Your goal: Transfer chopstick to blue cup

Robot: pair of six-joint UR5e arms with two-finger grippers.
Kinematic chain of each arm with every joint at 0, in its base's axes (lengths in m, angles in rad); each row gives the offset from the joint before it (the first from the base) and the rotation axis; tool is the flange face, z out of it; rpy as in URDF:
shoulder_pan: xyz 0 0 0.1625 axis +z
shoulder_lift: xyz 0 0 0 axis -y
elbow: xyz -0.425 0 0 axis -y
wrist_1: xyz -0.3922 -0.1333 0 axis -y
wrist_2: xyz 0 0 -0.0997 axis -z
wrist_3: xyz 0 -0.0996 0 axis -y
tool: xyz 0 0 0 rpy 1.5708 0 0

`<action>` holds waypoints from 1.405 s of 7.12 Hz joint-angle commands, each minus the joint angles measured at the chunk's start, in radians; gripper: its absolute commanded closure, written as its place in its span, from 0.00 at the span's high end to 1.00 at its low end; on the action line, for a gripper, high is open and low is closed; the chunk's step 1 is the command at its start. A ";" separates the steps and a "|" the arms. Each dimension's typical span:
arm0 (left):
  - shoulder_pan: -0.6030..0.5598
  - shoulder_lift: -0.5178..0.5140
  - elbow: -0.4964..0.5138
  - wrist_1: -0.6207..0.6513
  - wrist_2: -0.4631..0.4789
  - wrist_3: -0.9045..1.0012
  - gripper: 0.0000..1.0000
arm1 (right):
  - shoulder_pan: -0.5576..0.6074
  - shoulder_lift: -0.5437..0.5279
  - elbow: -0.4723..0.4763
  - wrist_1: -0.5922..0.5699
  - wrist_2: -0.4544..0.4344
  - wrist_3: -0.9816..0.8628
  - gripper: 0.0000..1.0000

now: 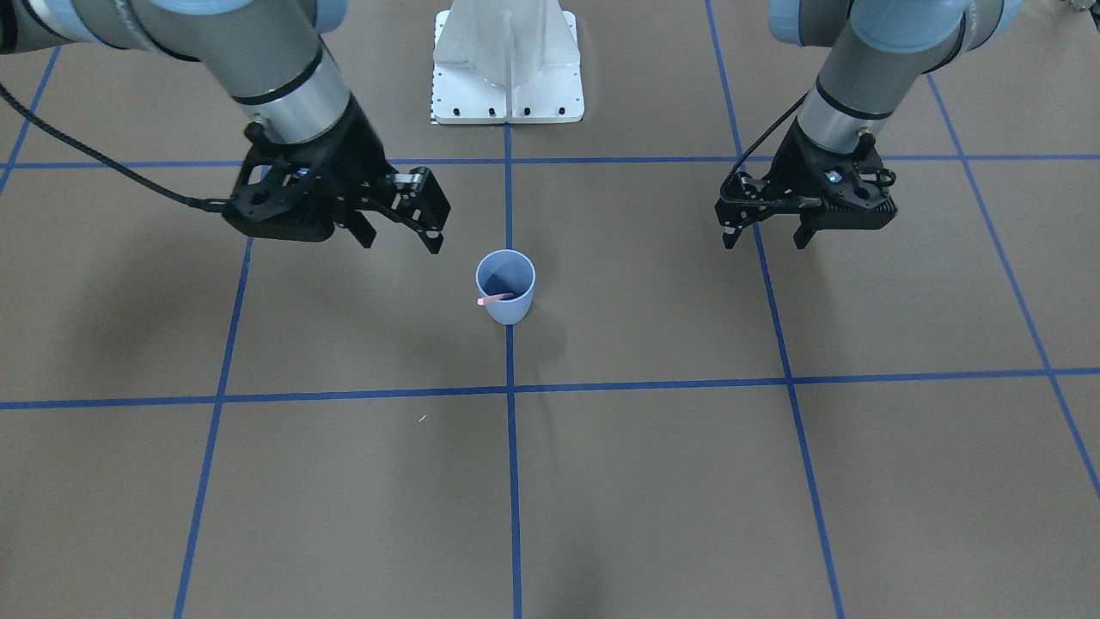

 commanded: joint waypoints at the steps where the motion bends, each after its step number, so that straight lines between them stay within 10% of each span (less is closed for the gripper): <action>1: -0.005 0.033 -0.015 0.000 -0.003 0.013 0.98 | 0.134 -0.248 0.125 0.000 0.056 -0.263 1.00; 6: -0.246 0.310 -0.057 -0.011 -0.107 0.524 0.98 | 0.516 -0.640 -0.005 0.004 0.088 -1.264 1.00; 10: -0.563 0.405 0.054 0.002 -0.284 1.078 0.98 | 0.583 -0.680 -0.039 0.006 0.116 -1.366 1.00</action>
